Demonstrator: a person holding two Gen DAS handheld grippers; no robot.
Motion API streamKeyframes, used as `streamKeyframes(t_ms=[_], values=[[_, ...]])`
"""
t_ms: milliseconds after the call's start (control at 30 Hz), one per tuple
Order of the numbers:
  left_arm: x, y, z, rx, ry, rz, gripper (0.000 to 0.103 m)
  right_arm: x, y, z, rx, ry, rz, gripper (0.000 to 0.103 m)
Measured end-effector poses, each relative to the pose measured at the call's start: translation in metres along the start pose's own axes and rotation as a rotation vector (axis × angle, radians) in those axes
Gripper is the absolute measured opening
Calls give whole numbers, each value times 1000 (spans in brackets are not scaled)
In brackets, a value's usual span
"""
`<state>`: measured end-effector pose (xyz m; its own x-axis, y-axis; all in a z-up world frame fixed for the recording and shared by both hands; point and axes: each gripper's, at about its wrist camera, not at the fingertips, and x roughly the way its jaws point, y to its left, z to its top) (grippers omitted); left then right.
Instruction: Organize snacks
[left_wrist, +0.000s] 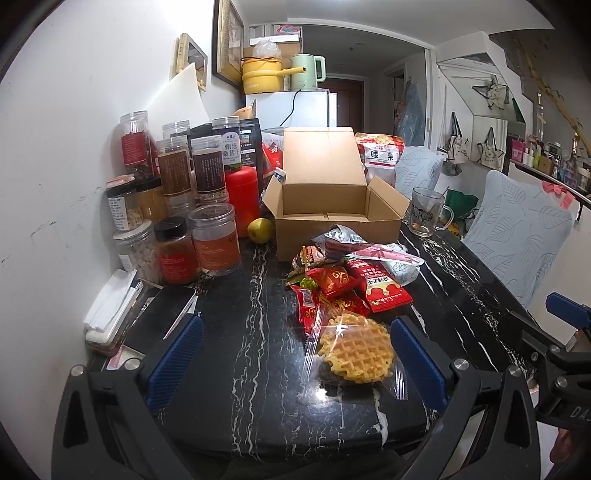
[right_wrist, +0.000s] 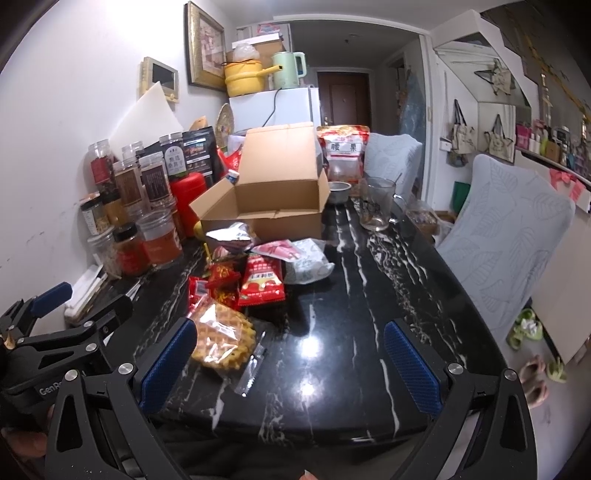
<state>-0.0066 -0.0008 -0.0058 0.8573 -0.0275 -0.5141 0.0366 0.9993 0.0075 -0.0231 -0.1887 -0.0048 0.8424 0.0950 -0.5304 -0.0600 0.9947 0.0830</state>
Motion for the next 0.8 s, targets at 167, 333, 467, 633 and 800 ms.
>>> streamKeyframes(t_ms=[167, 333, 467, 633, 800], values=[[-1, -1, -1, 0, -1, 0, 103, 1, 0, -1, 0, 3, 3, 103], [-2, 0, -2, 2, -3, -1, 103, 1, 2, -2, -5, 6, 4, 103], [-2, -1, -2, 2, -1, -3, 103, 0, 4, -3, -9, 5, 9, 103], [-4, -1, -2, 2, 0, -5, 103, 0, 4, -3, -10, 9, 11, 103], [-7, -1, -3, 7, -2, -3, 103, 1, 5, -4, -12, 9, 19, 103]])
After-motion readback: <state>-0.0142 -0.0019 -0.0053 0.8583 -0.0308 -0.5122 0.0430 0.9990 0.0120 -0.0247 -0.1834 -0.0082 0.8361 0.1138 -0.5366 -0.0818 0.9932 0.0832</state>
